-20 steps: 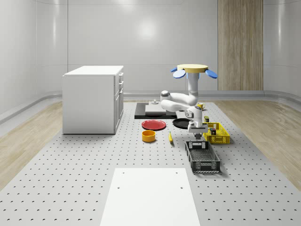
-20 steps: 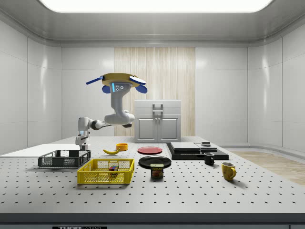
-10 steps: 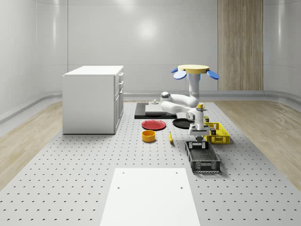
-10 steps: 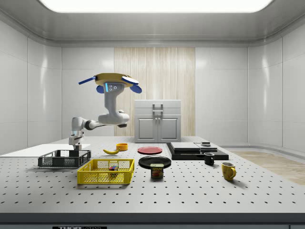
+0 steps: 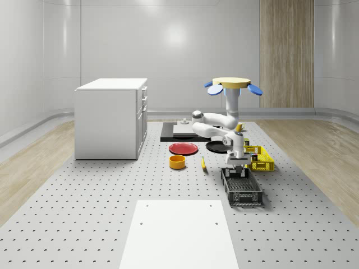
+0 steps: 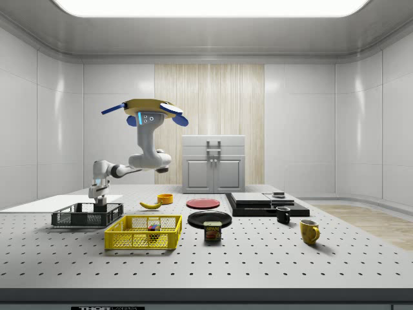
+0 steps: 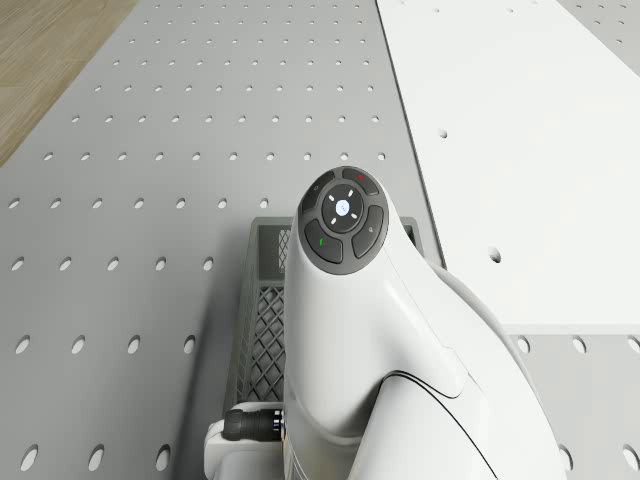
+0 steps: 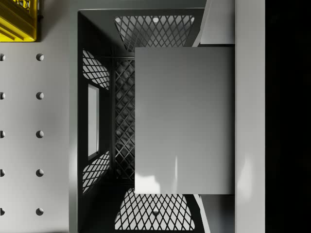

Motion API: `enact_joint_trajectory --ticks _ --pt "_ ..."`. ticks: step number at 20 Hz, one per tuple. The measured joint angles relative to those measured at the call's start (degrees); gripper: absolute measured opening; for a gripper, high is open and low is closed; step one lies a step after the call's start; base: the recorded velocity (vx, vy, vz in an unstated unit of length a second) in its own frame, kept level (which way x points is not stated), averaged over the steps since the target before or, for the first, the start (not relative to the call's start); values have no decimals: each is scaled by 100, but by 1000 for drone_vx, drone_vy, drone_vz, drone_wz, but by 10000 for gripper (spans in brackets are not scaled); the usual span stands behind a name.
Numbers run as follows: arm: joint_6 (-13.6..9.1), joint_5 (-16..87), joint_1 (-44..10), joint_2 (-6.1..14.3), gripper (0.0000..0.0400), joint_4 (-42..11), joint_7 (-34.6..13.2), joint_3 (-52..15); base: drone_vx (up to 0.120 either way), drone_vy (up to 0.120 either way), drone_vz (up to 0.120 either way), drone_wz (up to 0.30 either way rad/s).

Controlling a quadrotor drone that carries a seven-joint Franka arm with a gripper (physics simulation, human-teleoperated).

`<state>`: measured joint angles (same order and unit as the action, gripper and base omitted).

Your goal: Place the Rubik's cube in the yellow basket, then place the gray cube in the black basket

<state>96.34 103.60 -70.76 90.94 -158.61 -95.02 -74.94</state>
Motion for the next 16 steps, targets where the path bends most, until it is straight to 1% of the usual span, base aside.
enact_joint_trajectory --ticks 6,11,16 --pt "189 459 -155 -51 250 200 -16 496 0 0 0 0" --pt "310 753 -446 -188 250 557 -22 809 0 0 0 0" --pt "386 949 -617 -299 250 790 -18 1012 0 0 0 0"
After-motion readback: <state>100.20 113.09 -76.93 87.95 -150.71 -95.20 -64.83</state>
